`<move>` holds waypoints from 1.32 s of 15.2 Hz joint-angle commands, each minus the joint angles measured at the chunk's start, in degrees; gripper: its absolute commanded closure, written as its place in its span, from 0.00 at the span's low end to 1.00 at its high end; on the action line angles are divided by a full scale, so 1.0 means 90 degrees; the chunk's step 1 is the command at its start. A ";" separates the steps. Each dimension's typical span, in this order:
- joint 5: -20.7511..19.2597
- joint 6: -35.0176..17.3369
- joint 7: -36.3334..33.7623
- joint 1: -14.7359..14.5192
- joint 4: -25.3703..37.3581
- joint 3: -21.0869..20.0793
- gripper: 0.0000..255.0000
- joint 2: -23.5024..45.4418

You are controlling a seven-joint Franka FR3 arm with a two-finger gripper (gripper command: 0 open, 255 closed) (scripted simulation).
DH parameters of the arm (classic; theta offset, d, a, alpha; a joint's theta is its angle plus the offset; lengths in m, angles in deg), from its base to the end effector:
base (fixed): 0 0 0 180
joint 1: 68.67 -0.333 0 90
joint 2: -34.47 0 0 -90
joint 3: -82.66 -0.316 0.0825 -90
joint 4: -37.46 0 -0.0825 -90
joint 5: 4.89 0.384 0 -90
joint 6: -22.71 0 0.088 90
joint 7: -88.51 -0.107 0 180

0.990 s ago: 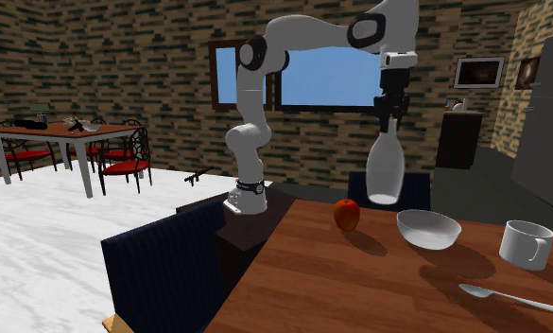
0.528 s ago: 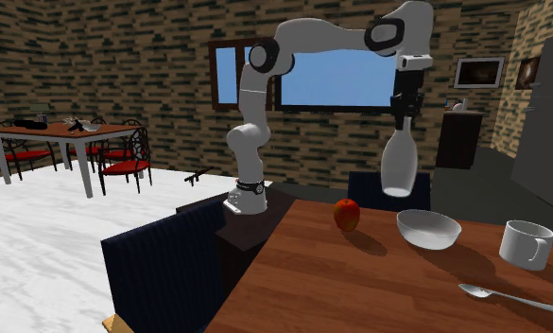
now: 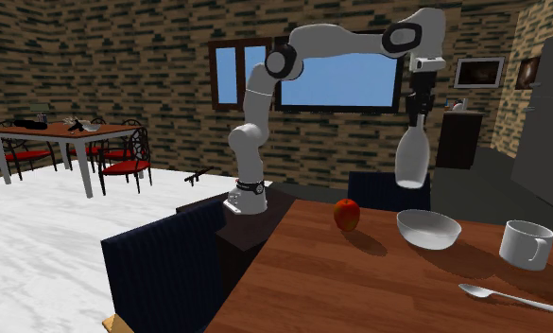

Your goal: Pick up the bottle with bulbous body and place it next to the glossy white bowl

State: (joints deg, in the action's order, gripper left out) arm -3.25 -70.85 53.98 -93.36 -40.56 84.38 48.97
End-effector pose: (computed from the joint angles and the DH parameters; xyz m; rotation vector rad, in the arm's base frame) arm 0.5836 0.2532 0.5785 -3.0984 0.3144 -0.0091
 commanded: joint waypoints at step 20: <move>-0.0051 -0.1136 -0.0534 -0.0367 -0.0547 -0.0185 1.00 0.0577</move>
State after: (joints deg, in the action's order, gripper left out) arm -3.72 -80.42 49.07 -96.71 -44.95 82.69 54.12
